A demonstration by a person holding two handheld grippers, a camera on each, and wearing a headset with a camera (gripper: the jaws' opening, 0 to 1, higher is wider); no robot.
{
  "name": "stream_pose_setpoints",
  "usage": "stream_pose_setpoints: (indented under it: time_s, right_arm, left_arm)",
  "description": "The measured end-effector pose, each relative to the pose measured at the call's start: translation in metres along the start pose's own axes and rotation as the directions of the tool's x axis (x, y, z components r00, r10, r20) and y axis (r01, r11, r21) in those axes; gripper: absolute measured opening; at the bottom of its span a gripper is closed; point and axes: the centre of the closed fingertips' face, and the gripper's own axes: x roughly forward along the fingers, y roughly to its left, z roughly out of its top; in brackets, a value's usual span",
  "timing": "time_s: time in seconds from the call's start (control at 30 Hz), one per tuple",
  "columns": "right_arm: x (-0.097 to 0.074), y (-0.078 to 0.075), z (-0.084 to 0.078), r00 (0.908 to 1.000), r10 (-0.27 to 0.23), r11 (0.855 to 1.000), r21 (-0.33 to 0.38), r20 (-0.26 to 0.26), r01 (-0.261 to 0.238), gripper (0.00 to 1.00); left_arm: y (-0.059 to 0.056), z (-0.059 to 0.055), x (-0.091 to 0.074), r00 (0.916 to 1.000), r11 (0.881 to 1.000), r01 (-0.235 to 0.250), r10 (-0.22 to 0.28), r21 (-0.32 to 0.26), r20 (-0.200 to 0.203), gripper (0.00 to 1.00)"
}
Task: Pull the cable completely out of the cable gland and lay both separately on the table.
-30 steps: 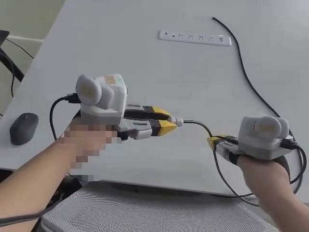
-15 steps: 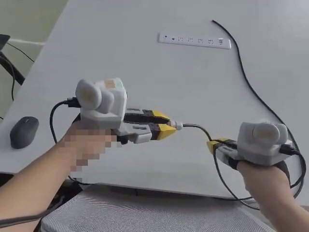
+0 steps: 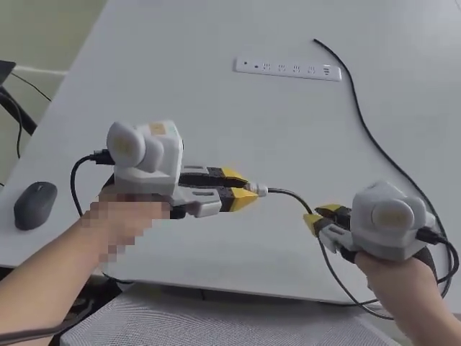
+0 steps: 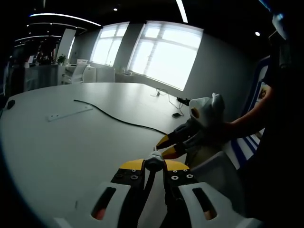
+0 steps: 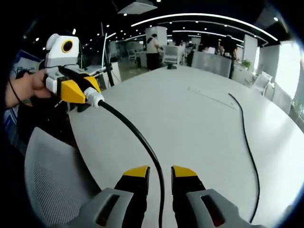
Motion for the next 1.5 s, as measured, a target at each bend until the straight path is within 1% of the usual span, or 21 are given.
stream_pose_setpoints:
  time_s: [0.07,0.13,0.2,0.23,0.27,0.3,0.37,0.4,0.43,0.47,0.57,0.6,0.77,0.87,0.93,0.97,1.07,1.3,1.37,1.43,1.5]
  right_arm:
    - [-0.004,0.010,0.012,0.9990,0.034,0.998,-0.062,0.030,-0.032,0.14]
    - [-0.006,0.015,0.020,0.9981,0.046,0.994,-0.100,0.041,-0.042,0.17]
    - [-0.007,0.021,0.031,0.9966,0.058,0.985,-0.168,0.059,-0.047,0.17]
    - [-0.007,0.026,0.038,0.9957,0.064,0.974,-0.223,0.067,-0.047,0.17]
    - [-0.006,0.029,0.041,0.9954,0.068,0.966,-0.253,0.067,-0.049,0.18]
    - [-0.006,0.035,0.047,0.9945,0.076,0.954,-0.295,0.073,-0.051,0.18]
    - [-0.006,0.042,0.057,0.9924,0.075,0.937,-0.349,0.097,-0.037,0.17]
    - [-0.006,0.045,0.060,0.9921,0.079,0.927,-0.374,0.097,-0.037,0.17]
    - [-0.006,0.047,0.061,0.9921,0.082,0.922,-0.385,0.095,-0.039,0.17]
    - [-0.006,0.052,0.064,0.9914,0.087,0.912,-0.408,0.097,-0.040,0.17]
    - [-0.007,0.062,0.070,0.9890,0.106,0.892,-0.449,0.103,-0.049,0.15]
    - [-0.007,0.065,0.071,0.9886,0.110,0.879,-0.474,0.102,-0.049,0.15]
    - [-0.007,0.071,0.073,0.9877,0.120,0.850,-0.524,0.101,-0.049,0.10]
    - [-0.009,0.078,0.075,0.9860,0.132,0.825,-0.562,0.101,-0.053,0.09]
    - [-0.009,0.081,0.076,0.9849,0.141,0.817,-0.574,0.100,-0.059,0.07]
    - [-0.010,0.083,0.077,0.9840,0.145,0.808,-0.586,0.103,-0.058,0.06]
    - [-0.008,0.084,0.077,0.9849,0.142,0.799,-0.599,0.099,-0.055,0.05]
    - [-0.007,0.083,0.075,0.9868,0.134,0.788,-0.614,0.091,-0.051,0.01]
    - [-0.007,0.082,0.075,0.9867,0.134,0.793,-0.608,0.091,-0.052,0.01]
    - [-0.007,0.081,0.075,0.9865,0.135,0.791,-0.609,0.093,-0.050,0.01]
    - [-0.007,0.081,0.075,0.9865,0.136,0.798,-0.600,0.092,-0.054,0.00]
  left_arm:
    - [0.000,0.000,-0.001,1.0000,1.000,0.000,0.000,-0.002,-0.001,0.15]
    - [0.000,0.000,-0.002,1.0000,1.000,-0.001,0.001,-0.001,-0.001,0.15]
    - [0.000,0.000,-0.003,1.0000,1.000,-0.003,0.003,-0.001,0.000,0.15]
    - [0.000,0.000,-0.003,1.0000,1.000,-0.003,0.003,0.000,0.000,0.15]
    - [0.000,0.000,-0.004,1.0000,1.000,-0.003,0.003,0.000,0.001,0.15]
    - [-0.001,0.000,-0.004,1.0000,1.000,-0.003,0.003,0.001,0.002,0.15]
    - [-0.001,0.000,-0.004,1.0000,1.000,-0.003,0.003,0.002,0.002,0.15]
    - [-0.001,0.000,-0.004,1.0000,1.000,-0.004,0.004,0.003,0.002,0.15]
    - [-0.001,0.000,-0.005,1.0000,1.000,-0.004,0.004,0.003,0.002,0.15]
    - [-0.001,0.000,-0.005,1.0000,1.000,-0.003,0.003,0.004,0.002,0.15]
    - [-0.002,-0.002,-0.005,1.0000,1.000,-0.002,0.002,0.011,-0.007,0.15]
    - [-0.002,-0.002,-0.006,0.9999,1.000,-0.002,0.002,0.016,-0.010,0.15]
    - [-0.003,-0.004,-0.007,0.9999,1.000,-0.001,0.001,0.023,-0.017,0.15]
    - [-0.004,-0.005,-0.008,0.9998,1.000,0.002,-0.002,0.026,-0.017,0.15]
    - [-0.005,-0.005,-0.007,0.9999,1.000,0.004,-0.004,0.026,-0.016,0.15]
    - [-0.005,-0.004,-0.007,0.9999,1.000,0.005,-0.005,0.024,-0.014,0.15]
    - [-0.006,-0.004,-0.007,0.9999,1.000,0.006,-0.006,0.026,-0.013,0.15]
    - [-0.007,-0.003,-0.008,0.9998,0.999,0.019,-0.018,0.027,-0.011,0.15]
    - [-0.008,-0.003,-0.007,0.9998,0.999,0.017,-0.017,0.031,-0.009,0.15]
    - [-0.008,-0.002,-0.007,0.9998,0.999,0.016,-0.016,0.034,-0.008,0.15]
    - [-0.008,-0.003,-0.006,0.9998,0.999,0.017,-0.017,0.033,-0.008,0.15]
